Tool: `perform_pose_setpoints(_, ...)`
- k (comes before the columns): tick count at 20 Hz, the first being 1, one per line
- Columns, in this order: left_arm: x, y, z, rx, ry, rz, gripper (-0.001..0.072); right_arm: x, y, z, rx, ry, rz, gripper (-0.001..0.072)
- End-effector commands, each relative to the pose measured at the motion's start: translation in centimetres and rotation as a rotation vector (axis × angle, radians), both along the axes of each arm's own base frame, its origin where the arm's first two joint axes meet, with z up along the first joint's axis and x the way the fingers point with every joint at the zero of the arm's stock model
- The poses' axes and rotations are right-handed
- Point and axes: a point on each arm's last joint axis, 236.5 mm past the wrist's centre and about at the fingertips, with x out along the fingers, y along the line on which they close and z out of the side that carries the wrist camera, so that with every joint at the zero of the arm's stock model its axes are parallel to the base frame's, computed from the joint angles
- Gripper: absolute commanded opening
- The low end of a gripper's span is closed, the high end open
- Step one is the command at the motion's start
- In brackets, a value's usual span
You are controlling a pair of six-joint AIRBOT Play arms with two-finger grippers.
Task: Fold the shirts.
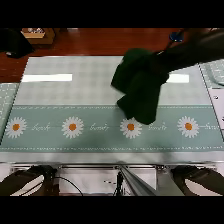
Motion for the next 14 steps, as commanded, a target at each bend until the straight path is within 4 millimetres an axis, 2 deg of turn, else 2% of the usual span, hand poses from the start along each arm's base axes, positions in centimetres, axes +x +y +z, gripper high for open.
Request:
perform_pose_setpoints(1, -0.5, -0.2, -1.5, 0.003, 0.052, -0.009, 0.0543, -2.5, 7.2, -10.3, -0.165, 0.187, 0.188, 0.0032)
perform_pose_setpoints(3, -0.8, -0.1, -3.1, 0.012, 0.105, -0.011, 0.0544, -4.0, 11.1, -15.1, -0.182, 0.262, 0.255, 0.0031)
perform_pose_setpoints(4, -0.9, -0.1, -4.0, 0.017, 0.127, -0.012, 0.0543, -4.5, 12.5, -16.6, -0.184, 0.275, 0.276, 0.0033)
perform_pose_setpoints(5, -1.0, -0.1, -4.9, 0.021, 0.151, -0.013, 0.0544, -4.8, 13.4, -17.8, -0.192, 0.275, 0.288, 0.0109)
perform_pose_setpoints(6, -1.1, -0.1, -5.9, 0.028, 0.178, -0.016, 0.0543, -4.8, 13.6, -18.1, -0.202, 0.268, 0.292, 0.0354)
perform_pose_setpoints(7, -1.3, 0.0, -6.9, 0.042, 0.201, -0.033, 0.0543, -4.2, 12.9, -17.8, -0.222, 0.247, 0.278, 0.0506)
perform_pose_setpoints(8, -1.5, 0.0, -8.0, 0.058, 0.226, -0.054, 0.0544, -3.0, 11.4, -17.2, -0.258, 0.214, 0.242, 0.0507)
perform_pose_setpoints(10, -1.8, -0.1, -10.2, 0.072, 0.275, -0.082, 0.0543, 0.4, 6.4, -14.3, -0.335, 0.109, 0.146, 0.0508)
perform_pose_setpoints(13, -2.9, -1.0, -14.9, 0.066, 0.374, -0.152, 0.0543, 4.7, -3.7, -8.8, -0.365, 0.022, -0.071, 0.0509)
perform_pose_setpoints(14, -3.7, -1.2, -16.8, 0.062, 0.419, -0.174, 0.0543, 5.6, -7.3, -7.6, -0.358, 0.026, -0.154, 0.0508)
